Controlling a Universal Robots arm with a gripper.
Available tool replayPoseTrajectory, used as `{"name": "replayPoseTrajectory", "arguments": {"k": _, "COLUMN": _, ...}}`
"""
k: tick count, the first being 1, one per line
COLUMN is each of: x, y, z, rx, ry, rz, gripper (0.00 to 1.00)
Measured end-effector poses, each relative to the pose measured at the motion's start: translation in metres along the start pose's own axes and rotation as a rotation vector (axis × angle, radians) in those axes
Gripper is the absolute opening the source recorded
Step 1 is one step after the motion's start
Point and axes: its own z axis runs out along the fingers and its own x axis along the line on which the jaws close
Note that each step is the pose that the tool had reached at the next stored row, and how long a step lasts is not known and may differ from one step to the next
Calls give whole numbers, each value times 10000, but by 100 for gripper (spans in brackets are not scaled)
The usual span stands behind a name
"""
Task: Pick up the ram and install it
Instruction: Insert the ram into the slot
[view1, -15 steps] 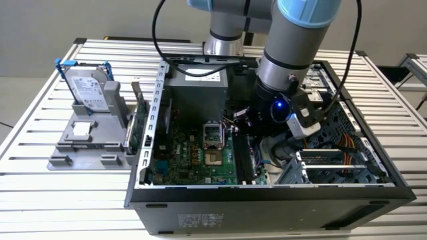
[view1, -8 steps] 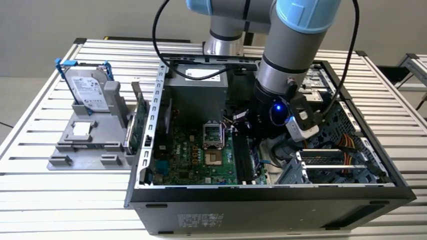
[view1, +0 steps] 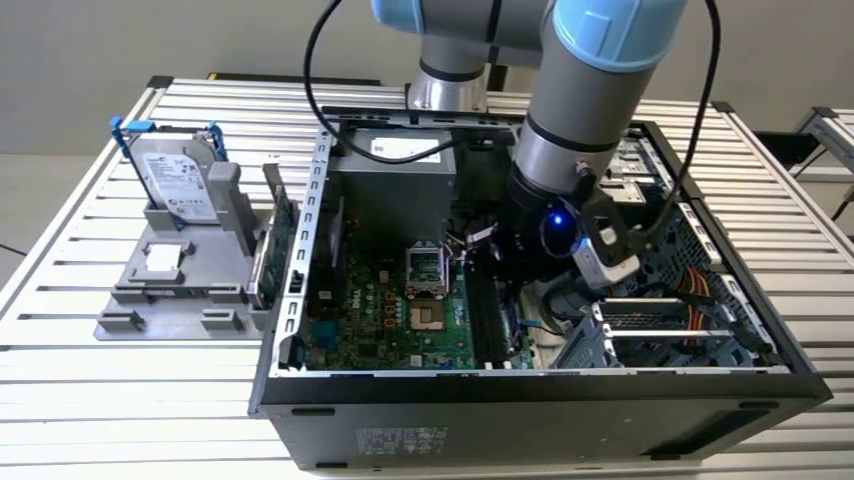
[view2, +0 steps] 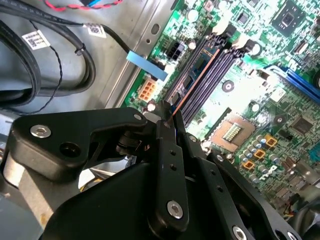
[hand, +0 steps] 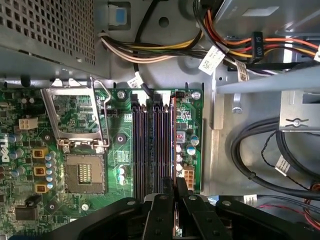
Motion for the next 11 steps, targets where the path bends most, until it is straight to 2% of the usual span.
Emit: {"name": "replayPoseTrajectory", "arguments": {"k": 11, "x": 5, "y": -33, "z": 13, "rx": -13, "ry": -18, "rz": -285, "gripper": 0}}
